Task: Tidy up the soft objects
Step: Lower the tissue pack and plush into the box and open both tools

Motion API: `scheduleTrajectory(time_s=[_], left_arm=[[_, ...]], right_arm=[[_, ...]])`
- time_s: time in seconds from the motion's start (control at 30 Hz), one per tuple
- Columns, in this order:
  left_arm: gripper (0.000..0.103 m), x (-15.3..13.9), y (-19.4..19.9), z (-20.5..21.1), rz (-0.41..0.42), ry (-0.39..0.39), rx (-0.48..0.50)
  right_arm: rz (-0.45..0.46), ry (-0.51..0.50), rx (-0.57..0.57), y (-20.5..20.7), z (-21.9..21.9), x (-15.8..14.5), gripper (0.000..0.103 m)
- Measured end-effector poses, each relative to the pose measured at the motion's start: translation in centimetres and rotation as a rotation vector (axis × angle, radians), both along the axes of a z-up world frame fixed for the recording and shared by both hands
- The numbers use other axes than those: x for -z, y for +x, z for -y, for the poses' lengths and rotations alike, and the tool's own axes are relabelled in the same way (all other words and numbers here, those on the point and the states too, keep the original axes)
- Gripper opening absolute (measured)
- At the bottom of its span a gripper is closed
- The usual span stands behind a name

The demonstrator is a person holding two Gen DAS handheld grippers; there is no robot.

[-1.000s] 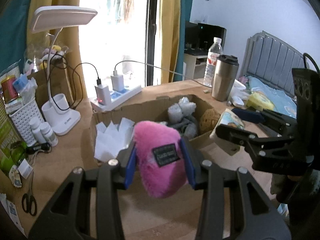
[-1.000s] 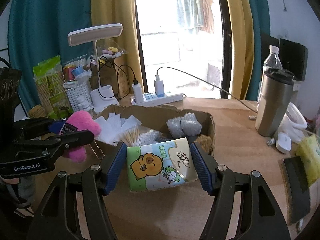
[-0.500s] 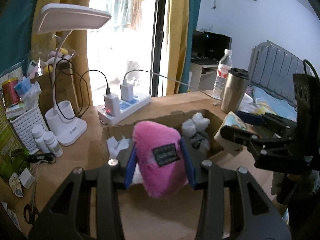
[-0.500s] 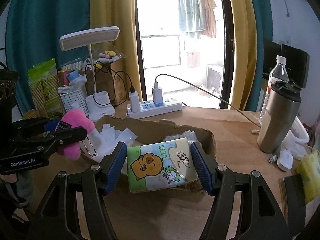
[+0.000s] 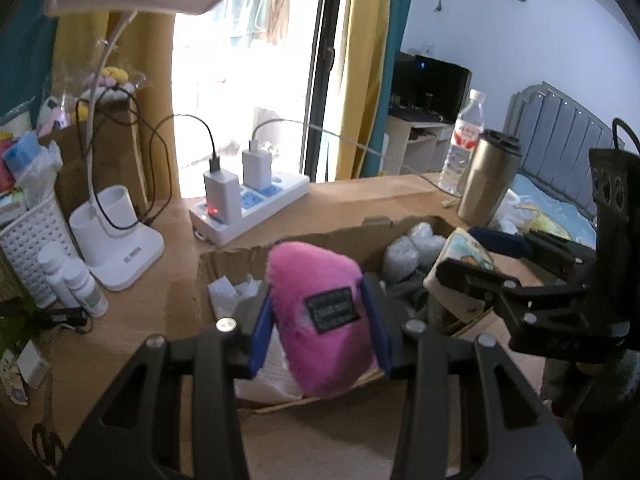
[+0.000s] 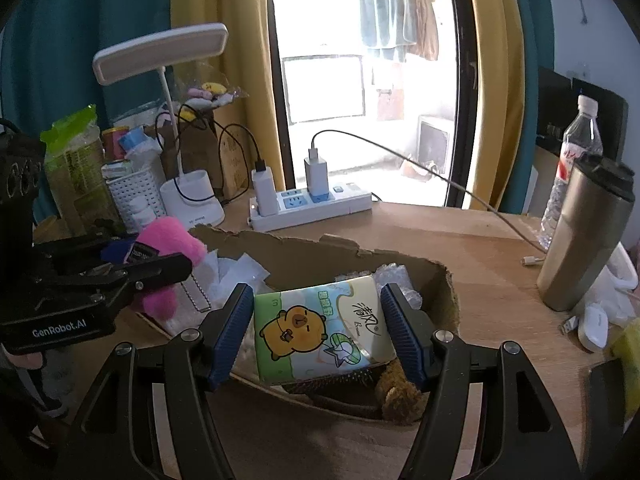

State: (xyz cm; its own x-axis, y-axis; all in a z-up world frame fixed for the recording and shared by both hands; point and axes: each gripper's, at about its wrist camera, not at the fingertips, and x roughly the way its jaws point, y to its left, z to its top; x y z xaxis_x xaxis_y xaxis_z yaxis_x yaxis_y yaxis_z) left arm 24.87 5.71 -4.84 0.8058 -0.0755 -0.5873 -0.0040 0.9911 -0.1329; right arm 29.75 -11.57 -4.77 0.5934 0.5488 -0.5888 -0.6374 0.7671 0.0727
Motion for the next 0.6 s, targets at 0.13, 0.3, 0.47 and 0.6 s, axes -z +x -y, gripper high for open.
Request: scheduleTrajectory(time_s=[0.13,0.3,0.47,0.6], left_arm=[[0.044,1.2,0.8,-0.3,-0.035,-0.015,-0.001],[0.044,2.2,1.3,-0.6,-0.069,-0.043,-0.006],[0.053,2.6,1.5,-0.5,-0.085,-0.051,-0.002],[0.060,2.7,1.4,-0.5,-0.092,-0.045,-0.007]], right_arm=[[-0.022,-0.007,0.005,0.7,-0.4,0.9,0.069],[-0.043,-0.015,0.013,1.3,-0.7,1.6,0.069],[-0.044,-0.025,0.030,1.7,-0.8,1.8,0.070],[-0.028,-0.013,0.047,1.6,-0.5,1.4,0.077]])
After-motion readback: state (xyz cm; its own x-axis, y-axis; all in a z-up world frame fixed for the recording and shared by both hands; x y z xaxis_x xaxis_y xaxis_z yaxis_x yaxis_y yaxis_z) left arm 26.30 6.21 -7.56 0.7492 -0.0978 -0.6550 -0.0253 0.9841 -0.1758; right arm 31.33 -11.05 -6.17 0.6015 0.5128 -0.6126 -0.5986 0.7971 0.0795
